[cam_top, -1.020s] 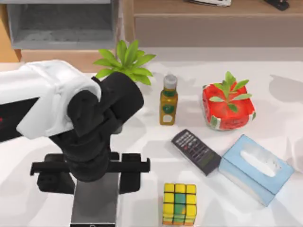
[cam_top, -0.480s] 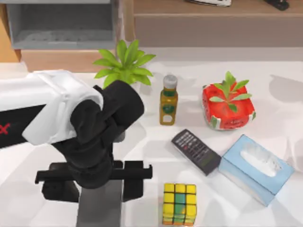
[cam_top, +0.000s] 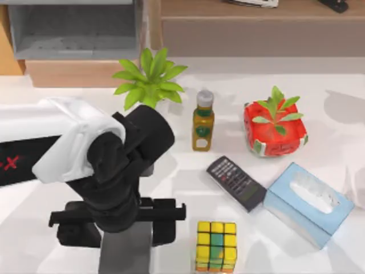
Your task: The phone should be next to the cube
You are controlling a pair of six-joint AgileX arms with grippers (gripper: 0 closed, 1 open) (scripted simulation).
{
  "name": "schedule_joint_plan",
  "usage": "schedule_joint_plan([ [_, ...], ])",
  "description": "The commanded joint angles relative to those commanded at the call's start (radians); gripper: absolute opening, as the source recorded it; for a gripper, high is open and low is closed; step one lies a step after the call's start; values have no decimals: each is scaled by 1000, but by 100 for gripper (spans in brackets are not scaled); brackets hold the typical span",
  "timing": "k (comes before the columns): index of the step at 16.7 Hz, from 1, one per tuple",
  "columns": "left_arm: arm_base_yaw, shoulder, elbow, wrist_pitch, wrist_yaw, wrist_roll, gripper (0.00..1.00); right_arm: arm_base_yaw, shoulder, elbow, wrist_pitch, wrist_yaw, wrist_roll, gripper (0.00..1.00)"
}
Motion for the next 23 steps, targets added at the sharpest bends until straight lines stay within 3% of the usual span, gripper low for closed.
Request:
schedule_joint_plan([
  [7,5,30,-44,82,-65,8,0,0,0,0,0,0,0,100],
  [13,5,41,-55,86,-70,9,0,0,0,0,0,0,0,100],
  [23,5,41,-55,86,-70,9,75,0,0,0,0,0,0,100],
])
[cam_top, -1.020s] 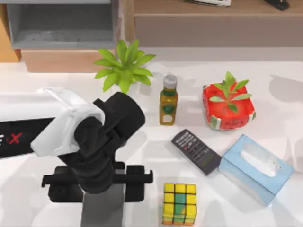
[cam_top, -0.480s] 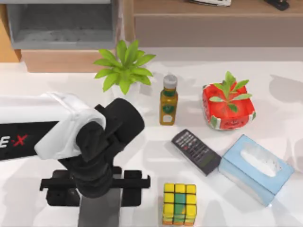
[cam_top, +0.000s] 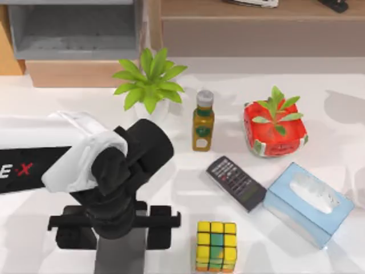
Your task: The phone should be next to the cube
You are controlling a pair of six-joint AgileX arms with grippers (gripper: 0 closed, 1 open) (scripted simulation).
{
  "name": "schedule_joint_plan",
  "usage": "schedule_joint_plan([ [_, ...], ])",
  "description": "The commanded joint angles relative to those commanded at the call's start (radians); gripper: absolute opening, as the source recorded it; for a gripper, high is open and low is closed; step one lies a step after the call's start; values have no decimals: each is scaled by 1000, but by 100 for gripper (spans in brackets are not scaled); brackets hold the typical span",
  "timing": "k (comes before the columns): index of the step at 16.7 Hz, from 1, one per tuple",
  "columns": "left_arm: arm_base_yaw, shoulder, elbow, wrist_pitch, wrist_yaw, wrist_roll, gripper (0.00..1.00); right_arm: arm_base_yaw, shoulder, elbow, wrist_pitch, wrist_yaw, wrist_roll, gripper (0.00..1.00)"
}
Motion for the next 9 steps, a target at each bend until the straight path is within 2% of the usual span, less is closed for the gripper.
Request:
schedule_joint_plan([
  [3,0,0,0,0,0,0,98,0,0,0,0,0,0,100],
  [9,0,0,0,0,0,0,100,0,0,0,0,0,0,100],
])
